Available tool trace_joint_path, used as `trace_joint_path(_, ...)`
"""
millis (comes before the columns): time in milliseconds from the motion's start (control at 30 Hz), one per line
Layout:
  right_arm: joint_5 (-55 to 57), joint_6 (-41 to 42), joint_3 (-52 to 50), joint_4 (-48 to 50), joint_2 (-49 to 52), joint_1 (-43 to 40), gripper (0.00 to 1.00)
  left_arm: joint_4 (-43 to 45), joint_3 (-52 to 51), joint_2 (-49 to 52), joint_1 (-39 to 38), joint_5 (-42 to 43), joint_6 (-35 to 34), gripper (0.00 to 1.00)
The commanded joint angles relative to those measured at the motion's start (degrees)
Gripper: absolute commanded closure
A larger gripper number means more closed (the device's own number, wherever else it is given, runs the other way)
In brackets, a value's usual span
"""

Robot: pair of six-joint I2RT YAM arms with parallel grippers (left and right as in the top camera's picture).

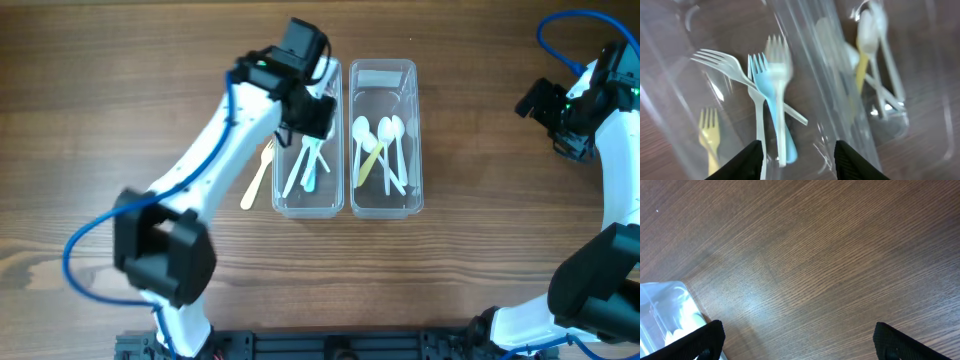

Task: Pack container
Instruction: 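Carry the white fork into the left container and release, then grasp the yellow fork on the table with the left gripper and lift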

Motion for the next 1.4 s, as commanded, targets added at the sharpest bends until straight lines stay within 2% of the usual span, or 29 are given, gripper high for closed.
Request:
trace_joint_path(0, -0.7, 0.2, -0.5, 0.1, 0.4, 0.1, 0.05, 1.4, -0.7, 2.9, 0.2, -1.6, 0.0, 0.65)
trace_joint_path(67, -0.7, 0.2, -0.5, 0.2, 0.4, 0.1, 0.05, 1.1, 0.3, 1.3, 0.9, -1.8, -0.8, 0.69)
trace_joint_path(167, -0.7, 0.2, -0.5, 0.2, 0.4, 0.1, 0.05, 0.1, 1.5, -3.0, 2.4, -3.2, -2.0, 0.69)
trace_joint_path(333, -0.7, 0.2, -0.5, 0.2, 0.4, 0.1, 0.05, -4.1, 1.4, -9.2, 7.1, -10.3, -2.3, 0.54)
trace_joint_path(433, -0.7, 0.2, -0.5, 0.2, 0.4, 0.1, 0.04, -5.3, -1.9, -7.7, 10.6, -10.3, -2.2, 0.54)
trace_joint_path(567, -0.7, 0.2, -0.5, 0.1, 0.4, 0.1, 0.04, 0.1, -12.4, -4.1, 13.9, -10.2, 0.7, 0.54)
trace_joint_path(633, -0.7, 0.2, -0.5, 0.1, 0.4, 0.1, 0.04, 2.9, -16.8, -2.8, 14.6, -10.0, 2.1, 0.59)
trace_joint_path(767, -0.7, 0.2, -0.5, 0.2, 0.4, 0.1, 0.04, 8.7, -23.2, -2.5, 14.4, -7.5, 10.3, 0.6)
trace_joint_path(967, -0.7, 0.2, -0.5, 0.1, 0.4, 0.1, 0.05, 13.4, -27.9, -2.5, 14.3, -5.5, 11.3, 0.59)
trace_joint_path(1100, -0.7, 0.2, -0.5, 0.1, 0.4, 0.1, 0.04, 17.0, -31.8, -2.5, 14.1, 0.6, 15.7, 0.59)
trace_joint_path(1367, -0.7, 0.2, -0.5, 0.1, 0.4, 0.1, 0.05, 16.5, -32.2, -2.5, 13.7, 2.7, 18.5, 0.55)
